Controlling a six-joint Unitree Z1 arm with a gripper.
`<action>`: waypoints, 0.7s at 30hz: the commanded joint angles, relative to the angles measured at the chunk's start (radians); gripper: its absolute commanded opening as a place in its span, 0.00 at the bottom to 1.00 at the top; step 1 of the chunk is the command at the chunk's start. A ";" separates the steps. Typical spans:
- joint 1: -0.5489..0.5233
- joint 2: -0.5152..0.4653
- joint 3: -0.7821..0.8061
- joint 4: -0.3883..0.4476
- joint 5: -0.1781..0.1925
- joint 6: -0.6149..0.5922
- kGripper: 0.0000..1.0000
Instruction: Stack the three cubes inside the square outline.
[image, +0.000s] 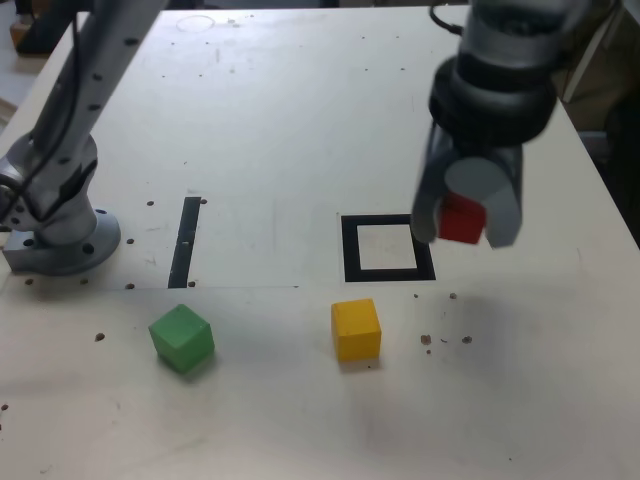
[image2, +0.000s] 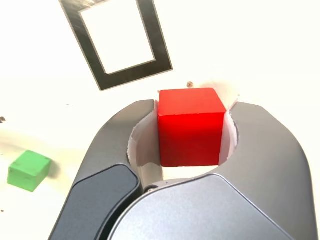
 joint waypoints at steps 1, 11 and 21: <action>0.023 -0.035 0.066 -0.035 -0.004 -0.005 0.31; 0.107 -0.160 0.409 -0.281 -0.043 -0.029 0.31; 0.127 -0.197 0.551 -0.367 -0.058 -0.080 0.31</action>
